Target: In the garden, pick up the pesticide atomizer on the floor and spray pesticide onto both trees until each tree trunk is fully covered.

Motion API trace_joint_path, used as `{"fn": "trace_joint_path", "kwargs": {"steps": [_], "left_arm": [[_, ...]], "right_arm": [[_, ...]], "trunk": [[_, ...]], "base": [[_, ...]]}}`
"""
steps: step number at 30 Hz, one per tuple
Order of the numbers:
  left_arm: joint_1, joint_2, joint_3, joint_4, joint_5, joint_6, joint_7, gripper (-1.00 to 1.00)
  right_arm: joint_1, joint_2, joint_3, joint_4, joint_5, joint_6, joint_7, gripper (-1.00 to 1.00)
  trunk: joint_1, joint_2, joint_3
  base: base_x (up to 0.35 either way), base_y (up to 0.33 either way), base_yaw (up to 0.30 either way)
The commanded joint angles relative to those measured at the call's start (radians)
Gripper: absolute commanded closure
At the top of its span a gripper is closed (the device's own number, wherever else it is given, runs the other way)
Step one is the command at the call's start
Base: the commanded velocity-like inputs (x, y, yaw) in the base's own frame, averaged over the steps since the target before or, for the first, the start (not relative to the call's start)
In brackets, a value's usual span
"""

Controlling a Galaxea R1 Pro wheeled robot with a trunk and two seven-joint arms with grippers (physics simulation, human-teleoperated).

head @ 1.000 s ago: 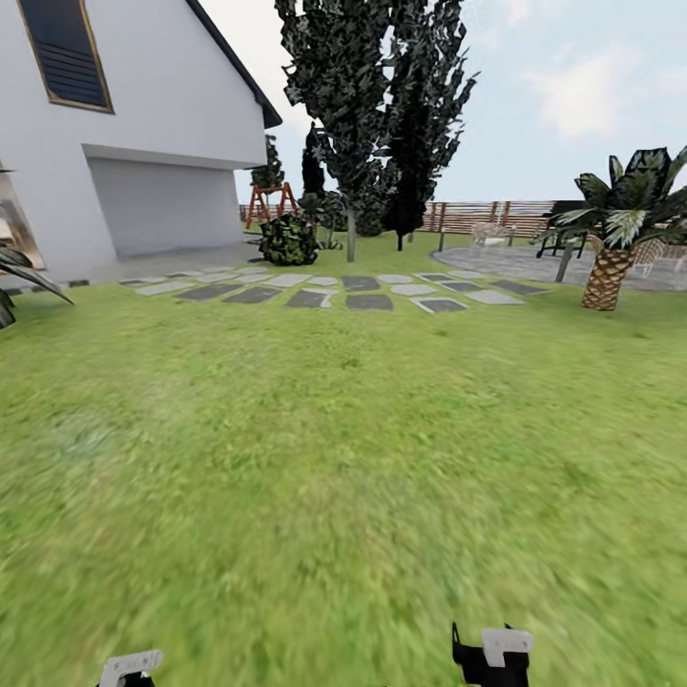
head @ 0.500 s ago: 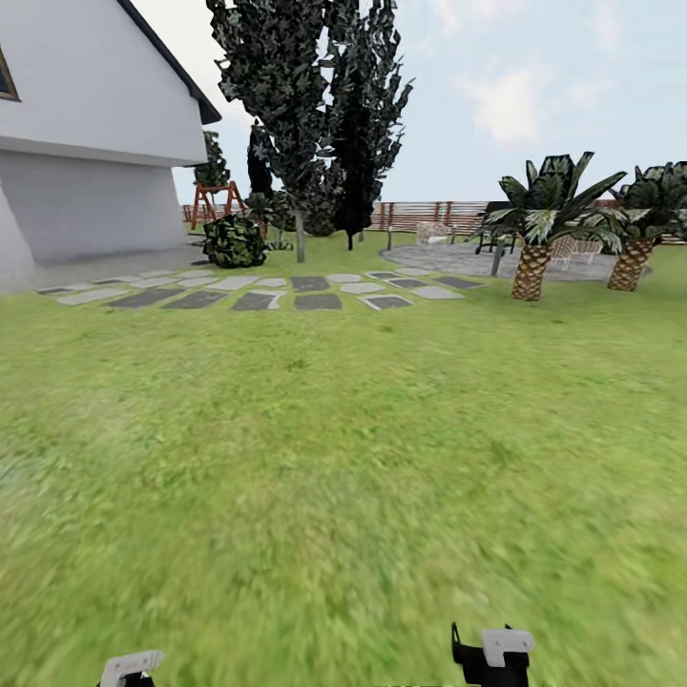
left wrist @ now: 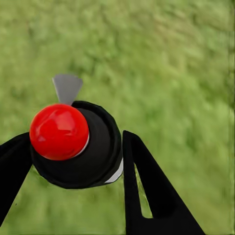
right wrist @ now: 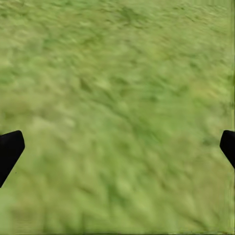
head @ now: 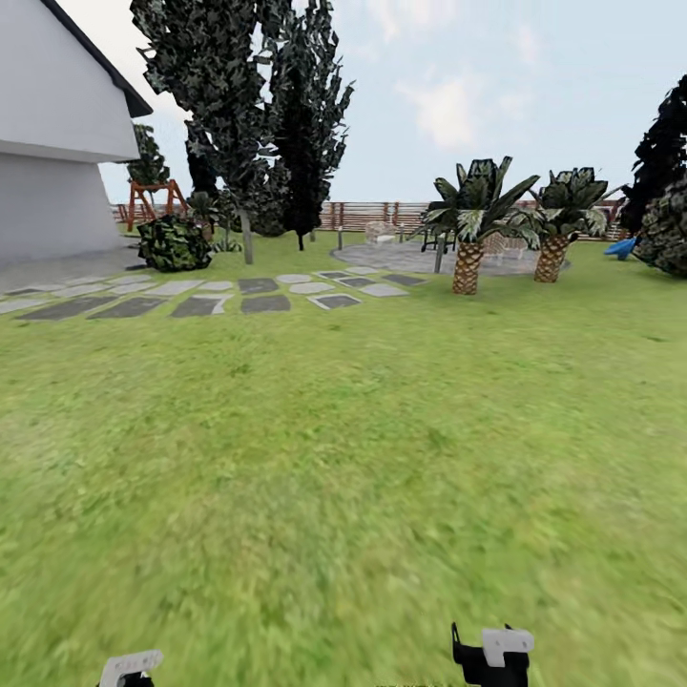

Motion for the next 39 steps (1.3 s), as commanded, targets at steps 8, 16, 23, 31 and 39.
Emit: {"fn": "trace_joint_path", "kwargs": {"steps": [8, 16, 23, 31, 39], "left_arm": [[-0.001, -0.001, 0.000, 0.000, 0.000, 0.000, 0.000, 1.00], [0.000, -0.001, 0.000, 0.000, 0.000, 0.000, 0.000, 1.00], [0.000, -0.001, 0.000, 0.000, 0.000, 0.000, 0.000, 1.00], [0.000, -0.001, 0.001, 0.000, 0.000, 0.000, 0.000, 1.00], [0.000, 0.000, 0.000, 0.000, 0.000, 0.000, 0.000, 1.00]], "right_arm": [[0.000, 0.000, 0.000, 0.000, 0.000, 0.000, 0.000, -1.00], [0.000, 0.000, 0.000, 0.000, 0.000, -0.001, 0.000, -1.00], [0.000, 0.000, 0.000, 0.000, 0.000, 0.000, 0.001, -1.00], [0.000, 0.000, 0.000, 0.000, 0.000, 0.000, 0.001, -1.00], [0.000, 0.000, 0.000, 0.000, 0.000, 0.000, 0.001, -1.00]], "trunk": [[0.000, 0.000, 0.000], [0.000, 0.000, -0.002], [0.000, 0.000, -0.011], [0.000, 0.000, -0.021], [0.000, 0.000, -0.031]], "base": [[0.000, -0.272, -0.298], [0.000, -0.272, -0.288], [0.000, -0.272, -0.214], [0.000, -0.272, -0.200], [0.000, -0.272, -0.200]]}}
